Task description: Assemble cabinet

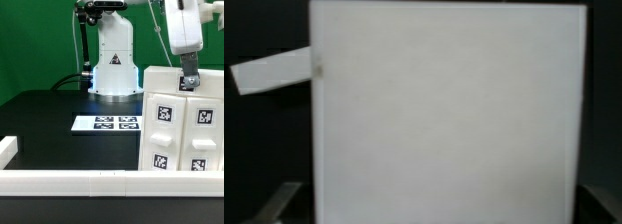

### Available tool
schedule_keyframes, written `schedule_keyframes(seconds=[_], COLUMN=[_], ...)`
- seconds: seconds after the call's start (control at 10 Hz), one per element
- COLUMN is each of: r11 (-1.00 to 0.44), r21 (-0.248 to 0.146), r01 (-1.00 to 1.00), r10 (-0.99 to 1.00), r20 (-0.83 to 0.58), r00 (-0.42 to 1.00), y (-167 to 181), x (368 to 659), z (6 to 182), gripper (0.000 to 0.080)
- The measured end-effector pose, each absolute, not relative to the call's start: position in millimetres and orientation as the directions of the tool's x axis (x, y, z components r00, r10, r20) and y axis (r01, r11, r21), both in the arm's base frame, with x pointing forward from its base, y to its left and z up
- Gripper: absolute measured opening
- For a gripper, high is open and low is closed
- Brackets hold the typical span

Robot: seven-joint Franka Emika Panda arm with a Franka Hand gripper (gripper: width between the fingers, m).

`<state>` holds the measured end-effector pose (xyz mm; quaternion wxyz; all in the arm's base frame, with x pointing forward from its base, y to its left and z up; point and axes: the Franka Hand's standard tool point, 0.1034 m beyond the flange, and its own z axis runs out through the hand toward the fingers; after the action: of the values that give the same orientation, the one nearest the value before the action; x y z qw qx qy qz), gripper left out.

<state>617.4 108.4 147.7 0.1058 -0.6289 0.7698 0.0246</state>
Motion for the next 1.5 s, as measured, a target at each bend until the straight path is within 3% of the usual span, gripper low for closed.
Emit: schedule_keyframes(seconds=[0.2,0.6,1.2,1.4,1.5], r11=[0.203,-0.098,-0.517,-0.795,-0.873], r21=[-0.095,-0.124,-0.187,-0.116,-0.106], r01=[-0.975,-0.987,-0.835,-0.596,-0.476], r10=[-0.963,-0.974,-0.831,-0.588,-0.468], r20=[-0.197,-0.194,-0.125,-0.093,-0.092], r00=[-0.182,0.12,0.543,0.803,0.879], y=[110.0,113.9,114.4,117.9,121.2], x=[617.1,610.6,609.8,604.9,606.8], z=[147.5,173.7,173.3,179.7,176.5], gripper=[0.0632,0.0649,0.0649,0.0649,0.0649])
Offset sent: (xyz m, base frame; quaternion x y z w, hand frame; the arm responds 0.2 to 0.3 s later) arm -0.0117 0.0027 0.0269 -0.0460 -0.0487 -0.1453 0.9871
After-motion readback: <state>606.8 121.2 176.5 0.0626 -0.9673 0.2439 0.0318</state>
